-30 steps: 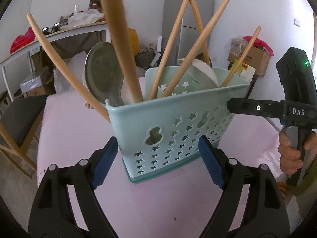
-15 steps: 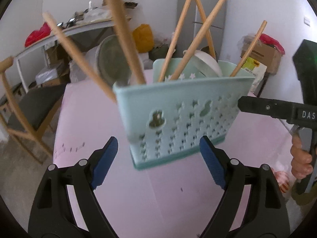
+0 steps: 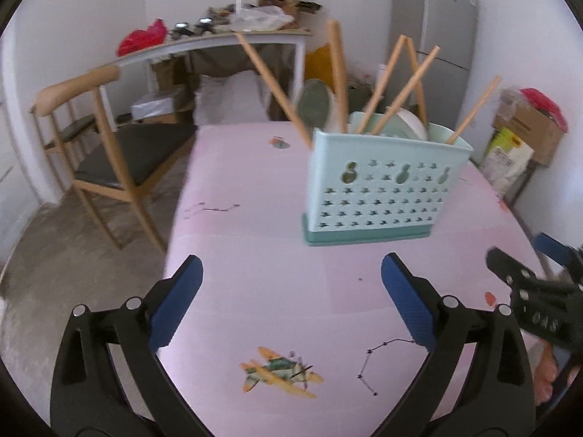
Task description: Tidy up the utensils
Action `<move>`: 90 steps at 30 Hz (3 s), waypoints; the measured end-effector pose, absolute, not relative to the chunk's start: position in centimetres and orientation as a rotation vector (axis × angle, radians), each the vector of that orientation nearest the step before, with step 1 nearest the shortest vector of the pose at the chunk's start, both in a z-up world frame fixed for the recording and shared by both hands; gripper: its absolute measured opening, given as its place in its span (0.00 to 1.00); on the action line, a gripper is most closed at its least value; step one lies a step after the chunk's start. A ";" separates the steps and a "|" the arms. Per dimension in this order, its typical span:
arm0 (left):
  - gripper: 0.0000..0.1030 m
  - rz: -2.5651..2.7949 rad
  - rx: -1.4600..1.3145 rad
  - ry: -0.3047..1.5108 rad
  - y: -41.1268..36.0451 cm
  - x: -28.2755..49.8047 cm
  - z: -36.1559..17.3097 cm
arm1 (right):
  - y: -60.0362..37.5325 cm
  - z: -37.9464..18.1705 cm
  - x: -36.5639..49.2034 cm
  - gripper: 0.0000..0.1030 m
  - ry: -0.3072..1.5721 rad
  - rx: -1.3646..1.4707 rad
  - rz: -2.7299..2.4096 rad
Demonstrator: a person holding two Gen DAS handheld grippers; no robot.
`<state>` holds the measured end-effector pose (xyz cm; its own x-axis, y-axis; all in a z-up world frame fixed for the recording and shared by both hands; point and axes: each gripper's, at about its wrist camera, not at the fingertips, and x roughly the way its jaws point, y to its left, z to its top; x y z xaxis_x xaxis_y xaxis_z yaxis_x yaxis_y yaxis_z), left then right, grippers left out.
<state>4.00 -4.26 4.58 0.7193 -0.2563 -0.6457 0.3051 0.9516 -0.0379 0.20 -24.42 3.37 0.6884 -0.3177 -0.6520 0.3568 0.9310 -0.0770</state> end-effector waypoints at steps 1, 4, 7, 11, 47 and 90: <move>0.92 -0.277 0.079 0.691 -4.1 3.8 4.8 | -24.0 3.4 0.0 0.94 0.716 0.040 -0.383; 0.92 -0.218 0.105 0.673 -3.7 3.5 5.1 | -23.1 3.9 -0.5 0.94 0.704 0.004 -0.394; 0.92 -0.158 0.146 0.677 -3.9 3.3 5.3 | -22.4 4.5 -1.2 0.94 0.673 -0.030 -0.409; 0.92 -0.130 0.187 0.658 -4.3 2.6 5.8 | -22.3 5.1 -1.5 0.94 0.657 -0.037 -0.420; 0.92 -0.059 0.134 0.702 -4.0 3.1 7.2 | -23.3 6.0 -1.6 0.94 0.640 0.015 -0.447; 0.92 -0.068 0.118 0.713 -4.0 3.0 6.7 | -23.4 6.2 -1.6 0.94 0.637 0.012 -0.443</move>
<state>3.02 -4.05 6.69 0.7543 -0.0221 -0.6561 0.1027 0.9911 0.0847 -1.59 -23.36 6.20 0.7139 -0.3963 -0.5773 0.4036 0.9066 -0.1231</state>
